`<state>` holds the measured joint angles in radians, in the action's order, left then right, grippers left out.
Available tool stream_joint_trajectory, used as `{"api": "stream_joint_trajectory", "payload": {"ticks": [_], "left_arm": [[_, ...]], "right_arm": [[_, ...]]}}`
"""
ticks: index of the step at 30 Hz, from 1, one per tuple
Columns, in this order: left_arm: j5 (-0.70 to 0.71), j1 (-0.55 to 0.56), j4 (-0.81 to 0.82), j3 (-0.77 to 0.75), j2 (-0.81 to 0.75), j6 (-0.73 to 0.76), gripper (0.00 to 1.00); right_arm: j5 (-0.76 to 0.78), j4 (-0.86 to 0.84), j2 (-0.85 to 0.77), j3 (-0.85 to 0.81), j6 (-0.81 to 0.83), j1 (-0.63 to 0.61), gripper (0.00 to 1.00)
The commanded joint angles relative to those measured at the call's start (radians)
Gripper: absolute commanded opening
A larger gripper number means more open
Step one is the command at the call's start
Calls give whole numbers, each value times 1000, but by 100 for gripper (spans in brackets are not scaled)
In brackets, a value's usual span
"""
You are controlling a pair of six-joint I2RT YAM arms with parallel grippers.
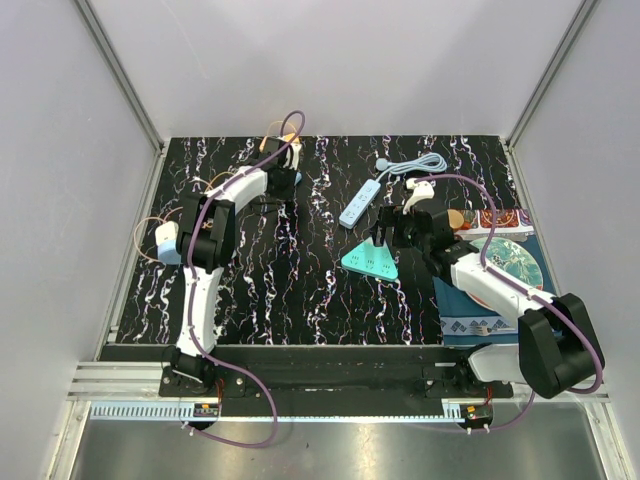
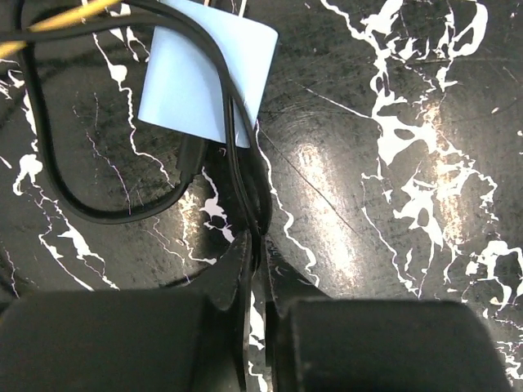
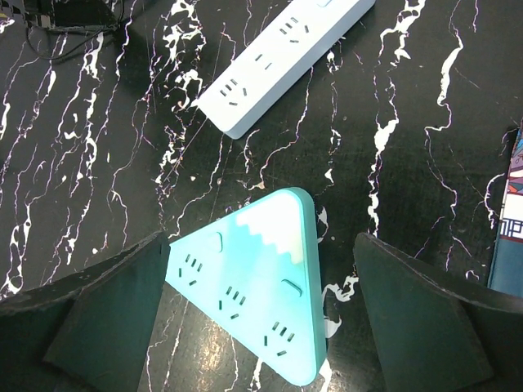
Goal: Insert the plug
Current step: Move the plug to the center of the board.
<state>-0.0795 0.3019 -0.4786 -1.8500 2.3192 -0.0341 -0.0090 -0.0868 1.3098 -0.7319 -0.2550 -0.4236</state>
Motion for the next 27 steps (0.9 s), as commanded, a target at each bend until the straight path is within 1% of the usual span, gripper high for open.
{"api": "stream_joint_trajectory", "payload": {"ticks": [1,3,4,6,7,9,10,12,13,15,16,18,19,21,22,24,25,27], "left_arm": [[-37,8,-40,58,-50,-4,0],[-39,20,-43,103,-87,-15,0],[-36,26,-43,130,-133,-32,0],[-29,46,-40,221,-181,-59,0],[-28,61,-41,286,-228,-88,0],[-32,78,-41,357,-279,-119,0],[-37,97,-40,430,-332,-154,0],[-52,115,-35,512,-391,-193,0],[-57,137,-28,596,-455,-228,0],[-59,161,-20,679,-521,-260,0],[-66,189,-20,755,-582,-288,0],[-72,221,-23,826,-645,-308,0],[-72,258,-25,892,-709,-337,0],[-77,299,-25,954,-805,-380,0],[-85,337,-32,1003,-836,-398,0],[-86,380,-41,1061,-920,-452,0],[-85,428,-46,1075,-946,-466,0],[-66,471,-66,1095,-1013,-504,0]], "right_arm": [[12,-57,-26,11,-3,-4,100],[12,-57,-35,12,-4,-4,100],[6,-57,-37,12,-7,-4,100],[-14,-59,-47,15,-9,-4,100],[-19,-62,-49,17,-12,-3,100],[-29,-59,-58,19,-13,-4,100],[-32,-56,-61,17,-15,-4,100],[-36,-51,-73,19,-15,-4,100],[-39,-48,-78,17,-16,-4,100],[-46,-41,-86,19,-18,-4,100],[-49,-41,-89,17,-17,-4,100],[-57,-36,-93,17,-20,-4,100],[-60,-33,-92,14,-21,-3,100],[-77,-21,-92,12,-20,-4,100],[-83,-15,-95,5,-17,-4,100],[-95,5,-95,0,-9,-4,100],[-98,13,-95,-6,-6,-4,100],[-101,38,-96,-14,0,-4,100]]}}
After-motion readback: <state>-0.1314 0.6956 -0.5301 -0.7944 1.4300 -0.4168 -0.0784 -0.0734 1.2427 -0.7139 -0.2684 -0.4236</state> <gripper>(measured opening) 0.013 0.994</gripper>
